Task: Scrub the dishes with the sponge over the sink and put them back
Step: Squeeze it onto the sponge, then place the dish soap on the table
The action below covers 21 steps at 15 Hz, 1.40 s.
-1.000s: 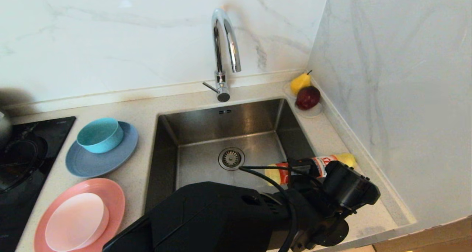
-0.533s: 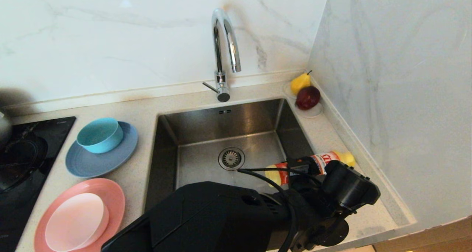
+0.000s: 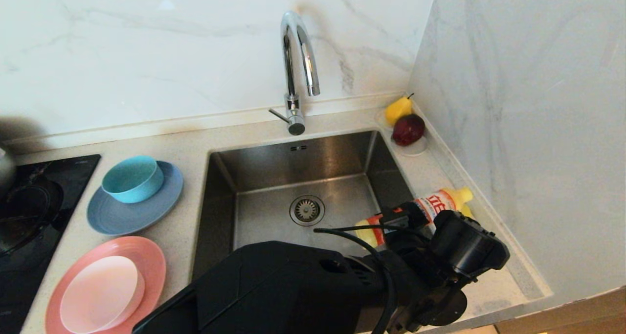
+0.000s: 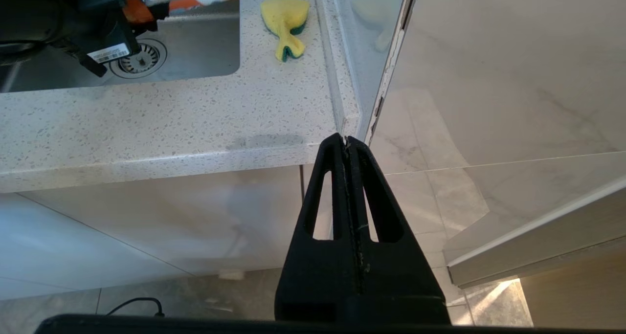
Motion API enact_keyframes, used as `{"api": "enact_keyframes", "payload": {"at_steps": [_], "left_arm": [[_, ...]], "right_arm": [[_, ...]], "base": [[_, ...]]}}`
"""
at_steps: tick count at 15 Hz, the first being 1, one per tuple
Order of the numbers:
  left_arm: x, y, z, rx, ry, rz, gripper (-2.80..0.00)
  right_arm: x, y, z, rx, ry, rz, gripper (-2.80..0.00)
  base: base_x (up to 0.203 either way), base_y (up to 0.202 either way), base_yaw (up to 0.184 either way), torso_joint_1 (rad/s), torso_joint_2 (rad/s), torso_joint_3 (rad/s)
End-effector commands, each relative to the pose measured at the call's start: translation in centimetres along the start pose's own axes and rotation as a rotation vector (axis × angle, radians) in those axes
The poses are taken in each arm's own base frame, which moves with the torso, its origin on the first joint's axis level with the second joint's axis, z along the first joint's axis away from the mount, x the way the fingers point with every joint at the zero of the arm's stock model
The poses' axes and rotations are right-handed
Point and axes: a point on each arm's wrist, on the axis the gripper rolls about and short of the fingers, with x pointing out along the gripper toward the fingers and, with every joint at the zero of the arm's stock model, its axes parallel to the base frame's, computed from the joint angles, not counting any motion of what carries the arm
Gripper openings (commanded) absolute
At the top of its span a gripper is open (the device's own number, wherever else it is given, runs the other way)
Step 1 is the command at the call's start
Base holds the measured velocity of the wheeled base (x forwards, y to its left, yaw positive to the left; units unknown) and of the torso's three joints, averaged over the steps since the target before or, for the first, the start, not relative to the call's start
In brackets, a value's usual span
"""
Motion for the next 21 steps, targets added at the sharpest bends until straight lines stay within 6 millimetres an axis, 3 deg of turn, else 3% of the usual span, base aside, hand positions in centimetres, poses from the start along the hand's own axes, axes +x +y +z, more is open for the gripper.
{"api": "enact_keyframes", "payload": {"at_steps": [1,7,11,21], "left_arm": [[-0.4,0.8,0.5,-0.069,-0.012,0.011,-2.80],[-2.5,6.7,1.5,-0.340,-0.133,-0.023,-2.80],[-4.5,12.5,2.0,-0.512,-0.300,-0.042,-2.80],[-7.6,25.1,-0.3,-0.850,-0.603,0.060,-2.80]], "right_arm": [[0.0,0.0,0.0,0.000,-0.001,0.001,-2.80],[0.0,0.0,0.0,0.000,-0.002,0.001,-2.80],[0.0,0.0,0.0,0.000,-0.001,0.001,-2.80],[0.0,0.0,0.0,0.000,-0.002,0.001,-2.80]], "base": [[0.000,0.000,0.000,0.000,0.00,0.000],[0.000,0.000,0.000,0.000,0.00,0.000],[0.000,0.000,0.000,0.000,0.00,0.000],[0.000,0.000,0.000,0.000,0.00,0.000]]}}
